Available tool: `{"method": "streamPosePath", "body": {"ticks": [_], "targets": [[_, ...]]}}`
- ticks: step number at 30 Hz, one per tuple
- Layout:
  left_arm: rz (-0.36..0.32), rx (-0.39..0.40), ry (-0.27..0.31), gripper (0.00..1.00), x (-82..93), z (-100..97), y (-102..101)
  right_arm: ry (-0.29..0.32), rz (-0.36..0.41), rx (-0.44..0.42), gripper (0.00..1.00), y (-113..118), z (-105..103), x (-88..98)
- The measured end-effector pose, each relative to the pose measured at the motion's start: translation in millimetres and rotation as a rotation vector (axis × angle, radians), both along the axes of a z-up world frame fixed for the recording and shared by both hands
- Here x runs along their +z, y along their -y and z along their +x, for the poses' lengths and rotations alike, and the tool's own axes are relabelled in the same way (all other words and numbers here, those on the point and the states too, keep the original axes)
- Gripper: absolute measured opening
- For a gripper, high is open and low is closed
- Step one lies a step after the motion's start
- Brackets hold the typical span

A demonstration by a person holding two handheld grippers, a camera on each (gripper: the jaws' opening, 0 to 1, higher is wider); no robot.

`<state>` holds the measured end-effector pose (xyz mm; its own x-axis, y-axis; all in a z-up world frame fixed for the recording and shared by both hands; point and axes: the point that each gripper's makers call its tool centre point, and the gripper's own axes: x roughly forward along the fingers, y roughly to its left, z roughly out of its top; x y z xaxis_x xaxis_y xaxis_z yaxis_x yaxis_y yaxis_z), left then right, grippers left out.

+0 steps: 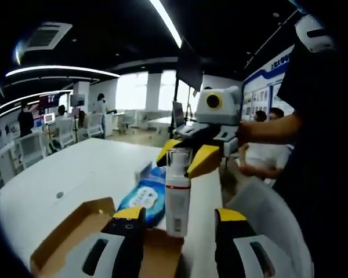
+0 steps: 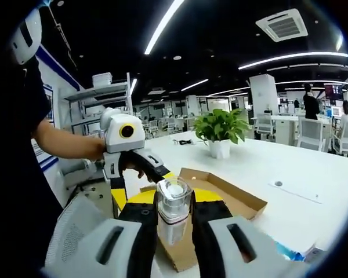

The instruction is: Operate the shoe box by opening the lid, removing the specified soft item, and placing it in the target area until the item is outside and the box remains undamaged.

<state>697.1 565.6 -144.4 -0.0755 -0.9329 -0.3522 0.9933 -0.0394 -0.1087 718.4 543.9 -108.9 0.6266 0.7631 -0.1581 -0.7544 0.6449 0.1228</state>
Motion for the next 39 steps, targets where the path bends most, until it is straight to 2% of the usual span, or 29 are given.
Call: {"method": "streamPosePath", "body": {"ticks": [5,22,29,34,39], "targets": [[0.001,0.055,0.003,0.63,0.6,10.6,-11,0.015,-0.017,-0.013,0.18,14,13,-1.8],[0.004,0.238,0.044,0.86,2.4,40.6,-51,0.065,-0.092,-0.041,0.18,69,53,-14.8],[0.018,0.292,0.056,0.91,3.2,49.1,-67,0.067,-0.114,-0.059,0.19,96,71,-24.6],[0.018,0.351,0.055,1.0,3.2,53.9,-80,0.067,-0.123,-0.066,0.19,110,83,-32.1],[0.031,0.391,0.043,1.0,-2.2,55.2,-97,0.065,-0.129,-0.065,0.19,121,95,-40.5]]}}
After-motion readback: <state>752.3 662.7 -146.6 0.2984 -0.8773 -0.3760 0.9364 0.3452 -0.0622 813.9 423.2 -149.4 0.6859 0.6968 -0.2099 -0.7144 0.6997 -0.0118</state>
